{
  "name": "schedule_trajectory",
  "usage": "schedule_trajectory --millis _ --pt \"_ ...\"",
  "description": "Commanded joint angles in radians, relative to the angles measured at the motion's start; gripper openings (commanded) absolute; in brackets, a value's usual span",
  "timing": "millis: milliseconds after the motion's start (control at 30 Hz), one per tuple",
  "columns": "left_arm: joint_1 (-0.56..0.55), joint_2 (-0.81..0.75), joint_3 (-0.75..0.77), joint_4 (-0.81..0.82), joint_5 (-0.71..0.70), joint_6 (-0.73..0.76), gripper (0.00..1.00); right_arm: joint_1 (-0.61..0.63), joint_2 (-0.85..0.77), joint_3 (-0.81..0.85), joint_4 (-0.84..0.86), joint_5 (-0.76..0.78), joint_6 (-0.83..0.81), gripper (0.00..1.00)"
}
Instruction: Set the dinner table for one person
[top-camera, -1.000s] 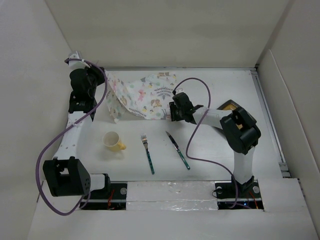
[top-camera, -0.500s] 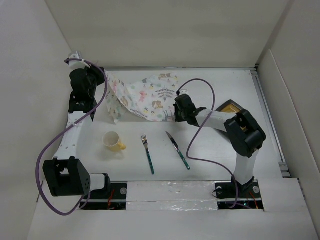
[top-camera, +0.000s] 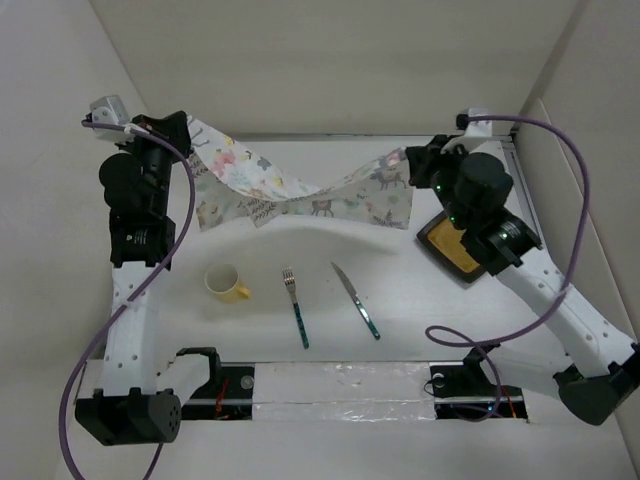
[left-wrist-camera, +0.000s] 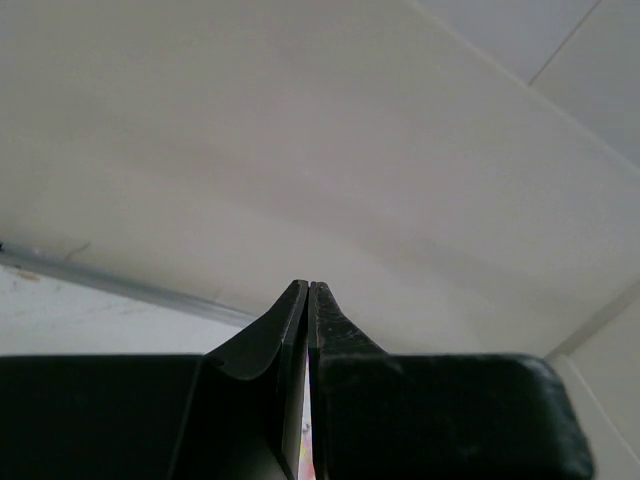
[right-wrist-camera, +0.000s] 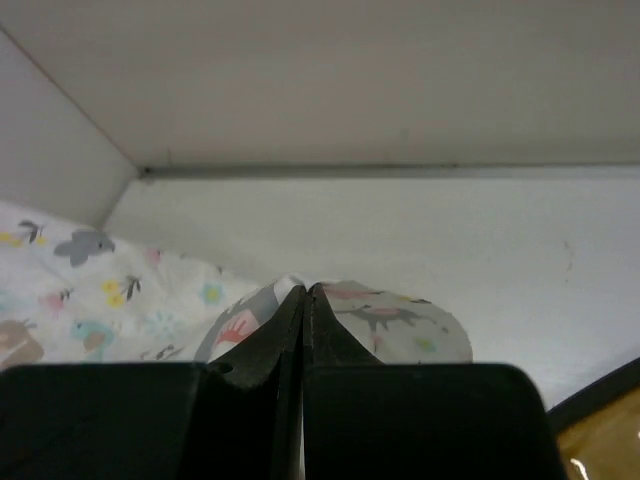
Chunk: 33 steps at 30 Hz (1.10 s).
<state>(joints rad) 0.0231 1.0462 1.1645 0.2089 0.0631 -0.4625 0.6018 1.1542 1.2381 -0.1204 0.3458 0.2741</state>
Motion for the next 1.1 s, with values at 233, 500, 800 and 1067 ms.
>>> schedule_trajectory --millis 233,500,800,1067 --pt "0.0 0.127 0.081 0.064 0.001 -0.028 0.0 -0.184 0.122 0.182 -0.038 -0.127 -0.052 0.0" --pt "0.0 0.458 0.431 -0.072 0.041 -0.018 0.0 -0.313 0.455 0.559 -0.105 -0.26 -0.046 0.0" --pt "0.009 0.486 0.493 -0.091 0.044 -0.019 0.0 -0.347 0.391 0.441 -0.064 -0.311 -0.036 0.0" --pt "0.009 0.354 -0.007 0.047 -0.034 -0.09 0.0 -0.367 0.36 -0.066 0.181 -0.418 0.056 0.0"
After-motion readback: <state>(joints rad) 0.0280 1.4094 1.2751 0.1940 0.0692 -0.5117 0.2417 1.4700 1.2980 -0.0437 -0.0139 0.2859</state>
